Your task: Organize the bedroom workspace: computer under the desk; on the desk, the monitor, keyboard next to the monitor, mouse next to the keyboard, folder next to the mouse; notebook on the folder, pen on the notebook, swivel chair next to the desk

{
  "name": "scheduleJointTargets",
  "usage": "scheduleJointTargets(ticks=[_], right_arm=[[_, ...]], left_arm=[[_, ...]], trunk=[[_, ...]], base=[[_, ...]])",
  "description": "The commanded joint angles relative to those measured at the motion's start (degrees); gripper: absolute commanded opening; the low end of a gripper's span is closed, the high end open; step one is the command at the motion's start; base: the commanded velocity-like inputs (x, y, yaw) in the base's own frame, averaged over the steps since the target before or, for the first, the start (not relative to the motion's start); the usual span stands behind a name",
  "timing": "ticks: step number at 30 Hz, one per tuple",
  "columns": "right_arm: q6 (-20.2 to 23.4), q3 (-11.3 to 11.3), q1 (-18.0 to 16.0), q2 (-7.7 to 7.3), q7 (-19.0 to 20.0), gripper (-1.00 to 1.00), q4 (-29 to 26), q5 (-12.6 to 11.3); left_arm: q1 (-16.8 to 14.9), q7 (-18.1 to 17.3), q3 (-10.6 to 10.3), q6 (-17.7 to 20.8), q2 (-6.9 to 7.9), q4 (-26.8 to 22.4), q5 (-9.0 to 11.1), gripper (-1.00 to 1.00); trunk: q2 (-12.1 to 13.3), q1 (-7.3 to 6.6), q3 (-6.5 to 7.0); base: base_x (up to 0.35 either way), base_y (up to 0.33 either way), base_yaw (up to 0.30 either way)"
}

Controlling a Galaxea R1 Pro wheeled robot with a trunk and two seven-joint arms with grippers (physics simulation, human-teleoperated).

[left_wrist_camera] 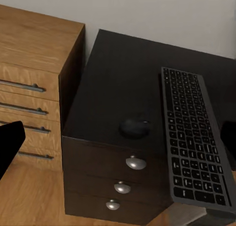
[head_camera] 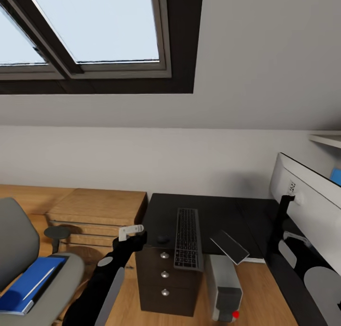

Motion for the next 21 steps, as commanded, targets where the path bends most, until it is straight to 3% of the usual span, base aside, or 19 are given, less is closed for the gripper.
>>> scheduleJointTargets(ticks=[1,3,11,17,21], right_arm=[[-0.2,0.0,0.0,0.00,-0.3,1.00,-0.1,-0.6],[-3.6,-0.1,0.0,-0.02,-0.4,1.00,-0.1,-0.7],[-6.5,-0.1,0.0,-0.23,-0.4,1.00,-0.4,-0.6],[-8.6,0.0,0.0,-0.24,-0.5,1.00,-0.5,-0.5],[-8.7,-0.1,0.0,-0.27,-0.6,1.00,-0.6,-0.5]], left_arm=[[0.1,0.5,-0.1,0.3,0.02,-0.2,0.6,1.00],[0.3,0.5,-0.1,0.6,0.03,-0.6,0.7,1.00],[0.3,0.5,-0.1,0.8,0.59,-1.3,0.7,1.00],[0.4,0.9,-0.2,0.8,0.88,-5.8,0.8,1.00],[0.4,0.9,0.0,0.9,0.90,-6.9,1.0,1.00]], trunk=[[0.0,0.05,-0.02],[0.0,0.05,-0.02],[0.0,0.05,-0.02],[0.0,0.05,-0.02],[-1.6,0.93,-0.74]], base=[[0.312,0.000,0.000],[0.316,0.000,0.000],[0.306,-0.018,0.000],[0.060,-0.015,0.000],[0.008,-0.002,0.000]])
